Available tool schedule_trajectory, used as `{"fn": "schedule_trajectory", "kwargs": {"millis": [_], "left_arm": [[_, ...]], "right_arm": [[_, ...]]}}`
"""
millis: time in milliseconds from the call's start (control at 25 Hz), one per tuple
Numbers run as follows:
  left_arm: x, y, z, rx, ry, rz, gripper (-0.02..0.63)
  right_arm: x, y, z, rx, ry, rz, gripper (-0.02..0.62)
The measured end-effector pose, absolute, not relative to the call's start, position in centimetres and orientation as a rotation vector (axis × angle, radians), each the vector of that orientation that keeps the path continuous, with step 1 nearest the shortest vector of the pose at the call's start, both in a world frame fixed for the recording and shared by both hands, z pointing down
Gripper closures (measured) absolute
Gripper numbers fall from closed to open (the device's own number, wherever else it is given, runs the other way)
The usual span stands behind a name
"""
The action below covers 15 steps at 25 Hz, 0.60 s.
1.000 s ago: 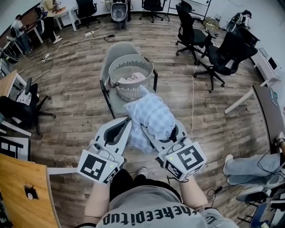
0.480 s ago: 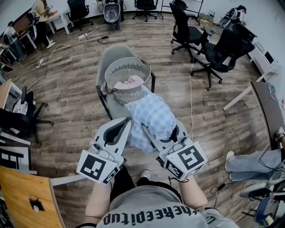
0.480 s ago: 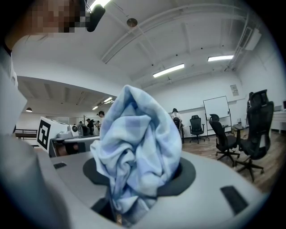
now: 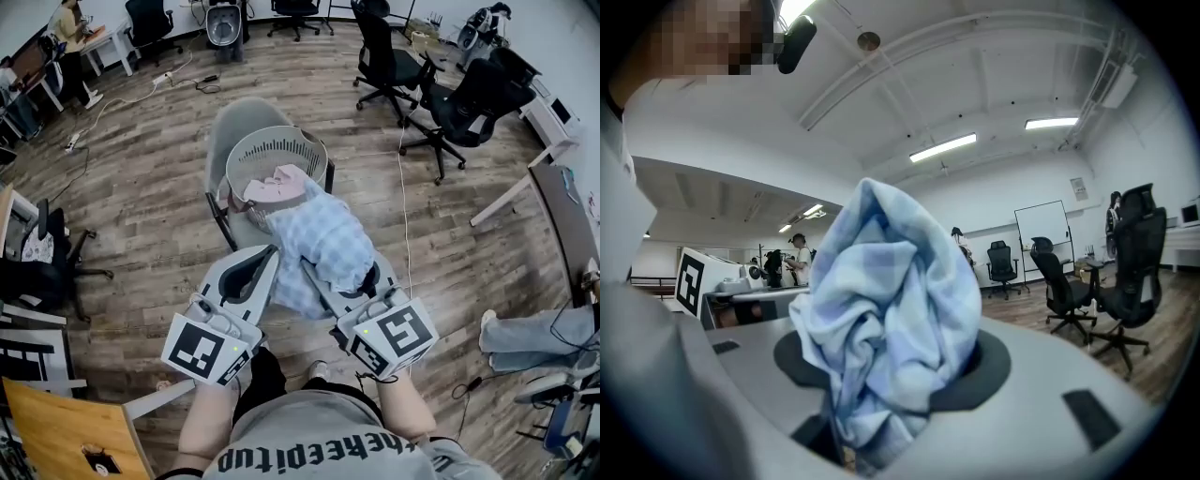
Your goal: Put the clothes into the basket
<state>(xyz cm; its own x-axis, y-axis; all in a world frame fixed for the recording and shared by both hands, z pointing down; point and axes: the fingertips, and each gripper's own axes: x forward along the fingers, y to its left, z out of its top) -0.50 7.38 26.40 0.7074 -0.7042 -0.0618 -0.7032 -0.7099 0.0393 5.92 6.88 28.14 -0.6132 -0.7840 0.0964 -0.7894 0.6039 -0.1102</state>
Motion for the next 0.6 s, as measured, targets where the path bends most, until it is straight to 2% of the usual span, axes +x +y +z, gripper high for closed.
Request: {"fn": "schedule_trajectory", "kwargs": {"millis": [600], "left_arm": [[-5.3, 0.1, 27.4, 2.928, -1.076, -0.084, 0.592]], "right_arm": [[0.8, 0.0, 29.0, 1.469, -2.713, 0.25, 0.351]]}}
